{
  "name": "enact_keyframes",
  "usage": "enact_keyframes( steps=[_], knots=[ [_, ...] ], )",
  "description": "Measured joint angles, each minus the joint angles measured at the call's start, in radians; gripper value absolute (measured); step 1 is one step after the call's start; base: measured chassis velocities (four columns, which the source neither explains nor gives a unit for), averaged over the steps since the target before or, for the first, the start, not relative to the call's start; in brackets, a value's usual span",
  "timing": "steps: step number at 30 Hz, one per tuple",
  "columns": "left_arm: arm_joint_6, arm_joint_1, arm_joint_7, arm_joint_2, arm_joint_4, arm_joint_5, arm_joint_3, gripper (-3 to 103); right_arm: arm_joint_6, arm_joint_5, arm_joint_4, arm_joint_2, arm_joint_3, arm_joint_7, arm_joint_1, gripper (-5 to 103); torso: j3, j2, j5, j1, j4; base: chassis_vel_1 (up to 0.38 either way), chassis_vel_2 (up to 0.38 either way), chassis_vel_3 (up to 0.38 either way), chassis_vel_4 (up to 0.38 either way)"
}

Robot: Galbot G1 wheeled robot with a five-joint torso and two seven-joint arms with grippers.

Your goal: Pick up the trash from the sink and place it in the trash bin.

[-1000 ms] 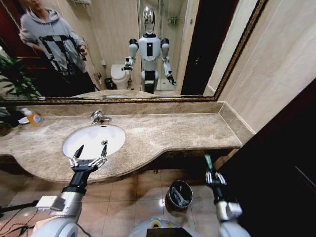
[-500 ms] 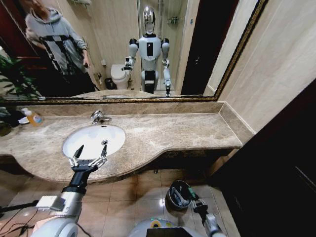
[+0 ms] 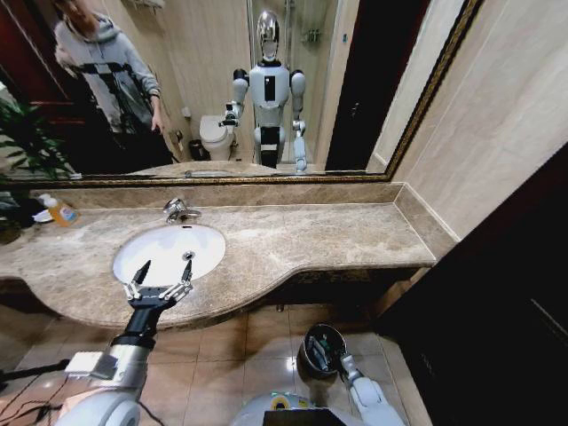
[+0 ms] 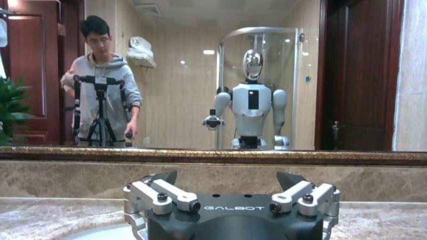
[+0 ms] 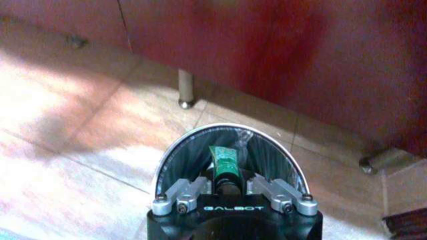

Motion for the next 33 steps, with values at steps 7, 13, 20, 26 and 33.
enact_keyframes(
  steps=[7, 13, 20, 26, 33],
  knots=[
    [0.000, 0.000, 0.000, 0.000, 0.000, 0.000, 0.000, 100, 0.084, -0.053, -0.269, 0.000, 0.023, 0.031, 0.124, 21, 0.000, 0.000, -0.0001, 0.000, -0.0002, 0.000, 0.000, 0.000, 0.000],
    [0.000, 0.000, 0.000, 0.000, 0.000, 0.000, 0.000, 100, 0.102, -0.018, -0.388, -0.001, 0.030, 0.045, 0.172, 21, 0.000, 0.000, -0.0001, 0.000, -0.0001, 0.000, 0.000, 0.000, 0.000],
    [0.000, 0.000, 0.000, 0.000, 0.000, 0.000, 0.000, 100, 0.104, 0.006, -0.388, 0.011, 0.028, 0.064, 0.173, 21, 0.000, 0.000, 0.0001, 0.000, -0.0002, 0.000, 0.000, 0.000, 0.000],
    [0.000, 0.000, 0.000, 0.000, 0.000, 0.000, 0.000, 100, 0.094, 0.007, -0.367, 0.015, 0.029, 0.060, 0.162, 28, 0.000, 0.000, -0.0001, 0.000, -0.0002, 0.000, 0.000, 0.000, 0.000],
    [0.000, 0.000, 0.000, 0.000, 0.000, 0.000, 0.000, 100, 0.094, 0.008, -0.345, 0.013, 0.031, 0.049, 0.141, 55, 0.000, 0.000, -0.0001, 0.000, -0.0001, 0.000, 0.000, 0.000, 0.000]
  ],
)
